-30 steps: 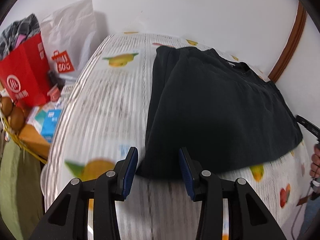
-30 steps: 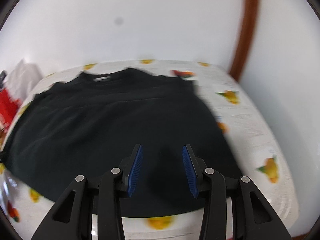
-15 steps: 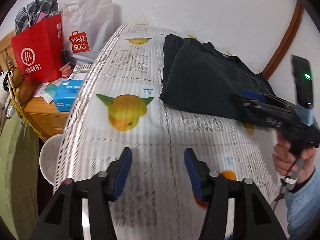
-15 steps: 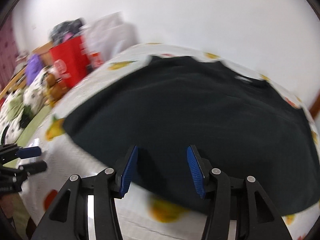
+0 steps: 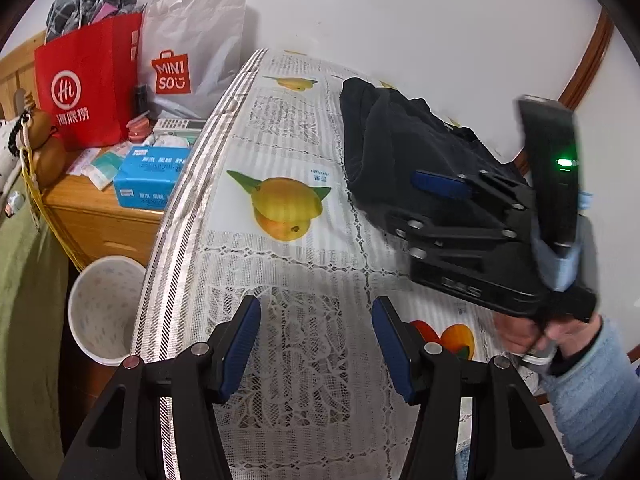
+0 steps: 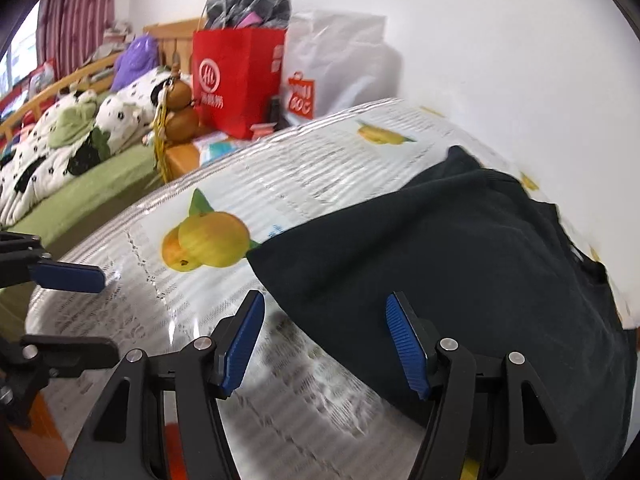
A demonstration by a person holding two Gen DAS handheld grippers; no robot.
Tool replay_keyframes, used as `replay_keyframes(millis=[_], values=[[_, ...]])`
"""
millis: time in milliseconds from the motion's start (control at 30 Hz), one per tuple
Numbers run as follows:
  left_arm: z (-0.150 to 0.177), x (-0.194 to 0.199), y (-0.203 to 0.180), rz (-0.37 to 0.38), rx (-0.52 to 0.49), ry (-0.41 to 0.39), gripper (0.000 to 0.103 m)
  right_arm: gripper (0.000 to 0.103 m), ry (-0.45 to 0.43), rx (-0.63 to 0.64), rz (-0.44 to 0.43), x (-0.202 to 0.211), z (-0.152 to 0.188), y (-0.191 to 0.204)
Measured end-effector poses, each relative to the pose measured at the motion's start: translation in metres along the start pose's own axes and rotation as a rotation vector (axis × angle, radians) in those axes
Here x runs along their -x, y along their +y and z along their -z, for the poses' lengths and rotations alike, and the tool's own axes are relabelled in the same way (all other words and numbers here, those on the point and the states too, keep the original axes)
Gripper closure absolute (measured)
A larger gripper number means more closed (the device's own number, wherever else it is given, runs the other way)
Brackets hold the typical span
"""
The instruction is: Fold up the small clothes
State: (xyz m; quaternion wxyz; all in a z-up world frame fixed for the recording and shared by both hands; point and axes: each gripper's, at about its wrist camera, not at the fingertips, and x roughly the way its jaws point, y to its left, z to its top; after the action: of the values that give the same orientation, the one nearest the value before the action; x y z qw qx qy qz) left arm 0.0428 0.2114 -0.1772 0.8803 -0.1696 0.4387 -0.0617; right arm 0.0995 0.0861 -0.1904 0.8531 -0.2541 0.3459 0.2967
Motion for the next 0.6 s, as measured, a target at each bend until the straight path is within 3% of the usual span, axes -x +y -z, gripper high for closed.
replay_keyframes(millis=[167, 200, 300, 333, 467, 600], values=[[0.000, 0.001, 0.005, 0.003, 0.005, 0.000, 0.047, 0.040, -0.019, 0.035, 0.048, -0.019, -0.006, 0.008], [-0.001, 0.001, 0.005, 0.001, 0.005, 0.001, 0.047, 0.045, -0.026, 0.036, 0.060, -0.023, -0.009, 0.008], [-0.004, -0.001, 0.001, -0.004, 0.003, -0.004, 0.047, 0.078, -0.025, -0.010, 0.101, -0.028, -0.015, -0.003], [-0.005, -0.003, -0.001, -0.003, 0.003, -0.003, 0.047, 0.080, -0.033, -0.037, 0.094, -0.027, -0.016, -0.009], [-0.011, -0.013, -0.017, -0.019, -0.023, -0.001, 0.047, 0.082, -0.126, -0.184, 0.012, -0.001, -0.023, -0.042], [-0.020, -0.021, -0.042, -0.039, -0.071, -0.016, 0.047, 0.083, -0.282, -0.295, 0.028, 0.051, -0.021, -0.087]])
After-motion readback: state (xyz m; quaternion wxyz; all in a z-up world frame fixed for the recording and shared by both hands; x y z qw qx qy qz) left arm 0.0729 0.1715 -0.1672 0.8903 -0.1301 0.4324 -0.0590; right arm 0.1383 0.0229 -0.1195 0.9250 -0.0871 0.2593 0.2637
